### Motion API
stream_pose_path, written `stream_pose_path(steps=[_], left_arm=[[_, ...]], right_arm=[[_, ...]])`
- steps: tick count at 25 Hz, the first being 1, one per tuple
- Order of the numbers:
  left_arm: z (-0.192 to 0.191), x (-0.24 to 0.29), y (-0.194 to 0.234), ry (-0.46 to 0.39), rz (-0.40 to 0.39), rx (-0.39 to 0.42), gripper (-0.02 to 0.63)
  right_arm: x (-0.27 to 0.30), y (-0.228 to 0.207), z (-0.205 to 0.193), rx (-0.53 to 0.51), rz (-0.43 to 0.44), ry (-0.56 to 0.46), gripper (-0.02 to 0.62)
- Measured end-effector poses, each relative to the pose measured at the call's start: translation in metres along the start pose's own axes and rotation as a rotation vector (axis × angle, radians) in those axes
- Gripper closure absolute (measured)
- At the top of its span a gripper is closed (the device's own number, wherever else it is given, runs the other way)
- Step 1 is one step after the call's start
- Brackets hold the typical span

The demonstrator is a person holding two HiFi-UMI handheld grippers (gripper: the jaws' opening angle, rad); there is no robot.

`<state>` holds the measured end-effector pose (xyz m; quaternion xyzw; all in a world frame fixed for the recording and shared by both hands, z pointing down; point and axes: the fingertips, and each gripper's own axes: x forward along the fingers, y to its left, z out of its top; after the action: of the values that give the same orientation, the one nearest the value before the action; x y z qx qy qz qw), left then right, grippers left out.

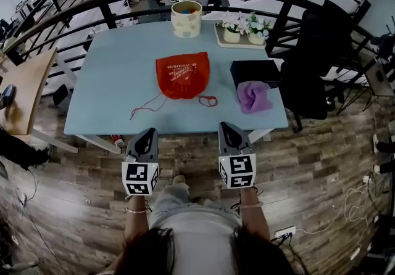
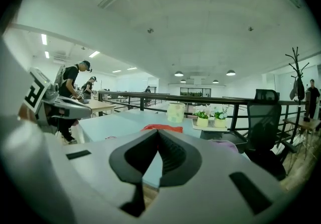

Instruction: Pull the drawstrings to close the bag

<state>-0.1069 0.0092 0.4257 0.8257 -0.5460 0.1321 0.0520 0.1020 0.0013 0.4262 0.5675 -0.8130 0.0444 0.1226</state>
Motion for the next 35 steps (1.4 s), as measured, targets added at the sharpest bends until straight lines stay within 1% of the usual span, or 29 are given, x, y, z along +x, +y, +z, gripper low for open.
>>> stream_pose_path(steps=[5,11,25,35], left_arm=[[0.006,-0.018,-0.016,-0.019,0.015,0.011,0.581],[0.011,-0.043,-0.033,-0.034,0.021,0.017,0.581],[0.006,-0.088,-0.066,-0.051,0.019,0.014,0.581],[0.003,-0.108,-0.079,-0.058,0.018,0.016,0.581]], right_arm=[[-0.019,0.005,0.005,-0.046,0.020,-0.040,0.571],[-0.045,0.010,0.008,-0.063,0.033,-0.060,0.571],[-0.101,0.019,0.002,-0.064,0.029,-0.077,0.571],[-0.120,0.026,0.003,-0.064,0.026,-0.096,0.571]])
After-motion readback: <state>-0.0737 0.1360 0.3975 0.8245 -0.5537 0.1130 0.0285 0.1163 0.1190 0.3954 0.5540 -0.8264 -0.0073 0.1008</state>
